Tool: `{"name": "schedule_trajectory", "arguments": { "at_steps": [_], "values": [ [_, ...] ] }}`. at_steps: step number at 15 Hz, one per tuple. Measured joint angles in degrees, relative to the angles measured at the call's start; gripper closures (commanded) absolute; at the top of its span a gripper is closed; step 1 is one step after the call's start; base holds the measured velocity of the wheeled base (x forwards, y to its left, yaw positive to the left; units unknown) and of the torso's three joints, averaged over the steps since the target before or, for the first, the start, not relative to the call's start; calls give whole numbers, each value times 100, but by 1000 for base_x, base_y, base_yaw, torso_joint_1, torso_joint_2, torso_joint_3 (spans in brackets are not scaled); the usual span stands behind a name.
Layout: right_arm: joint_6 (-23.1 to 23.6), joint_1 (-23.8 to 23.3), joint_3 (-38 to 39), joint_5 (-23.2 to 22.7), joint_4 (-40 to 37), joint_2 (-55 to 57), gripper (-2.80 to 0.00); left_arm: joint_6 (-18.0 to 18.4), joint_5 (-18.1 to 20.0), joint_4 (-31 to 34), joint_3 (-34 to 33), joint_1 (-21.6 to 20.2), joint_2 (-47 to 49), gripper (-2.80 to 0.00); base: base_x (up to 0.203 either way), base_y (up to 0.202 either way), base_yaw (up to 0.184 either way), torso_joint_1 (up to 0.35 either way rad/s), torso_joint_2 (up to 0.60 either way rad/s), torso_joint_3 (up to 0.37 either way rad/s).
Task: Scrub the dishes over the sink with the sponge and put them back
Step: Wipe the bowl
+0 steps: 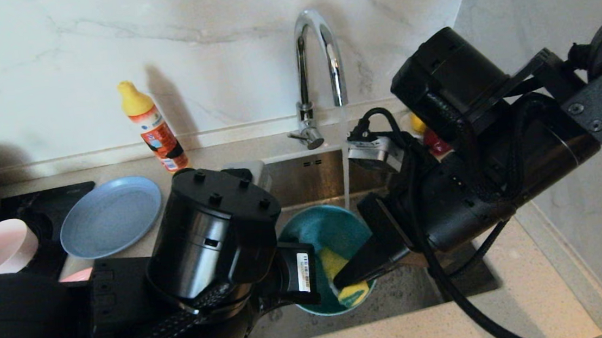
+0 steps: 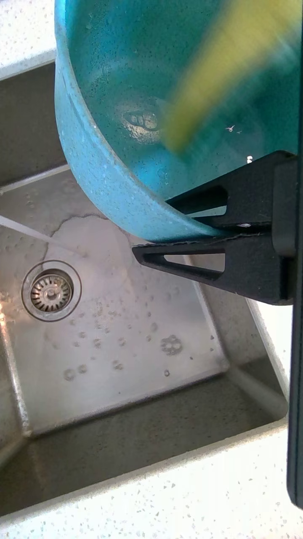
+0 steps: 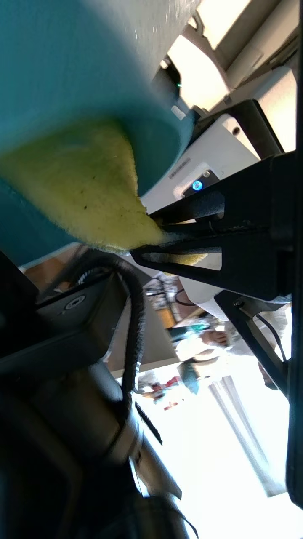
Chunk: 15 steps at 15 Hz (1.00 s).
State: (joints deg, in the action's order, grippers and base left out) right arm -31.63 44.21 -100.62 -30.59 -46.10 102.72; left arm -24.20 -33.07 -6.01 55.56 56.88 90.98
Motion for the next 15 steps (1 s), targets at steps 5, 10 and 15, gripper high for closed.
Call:
{"name": "schedule_trajectory", "arguments": {
  "at_steps": [5,10,15],
  "values": [
    [5,-425,-23,0,-16,-261,0,9,-8,6,-5,-7,-7,0,0,0,0,0,0,0],
    [5,-649,-292,-6,13,-373,0,9,-13,4,-22,-11,-10,0,0,0,0,0,0,0],
    [0,-889,-574,-8,-33,-466,0,-11,-91,9,-69,-35,-13,0,0,0,0,0,0,0]
  ]
}}
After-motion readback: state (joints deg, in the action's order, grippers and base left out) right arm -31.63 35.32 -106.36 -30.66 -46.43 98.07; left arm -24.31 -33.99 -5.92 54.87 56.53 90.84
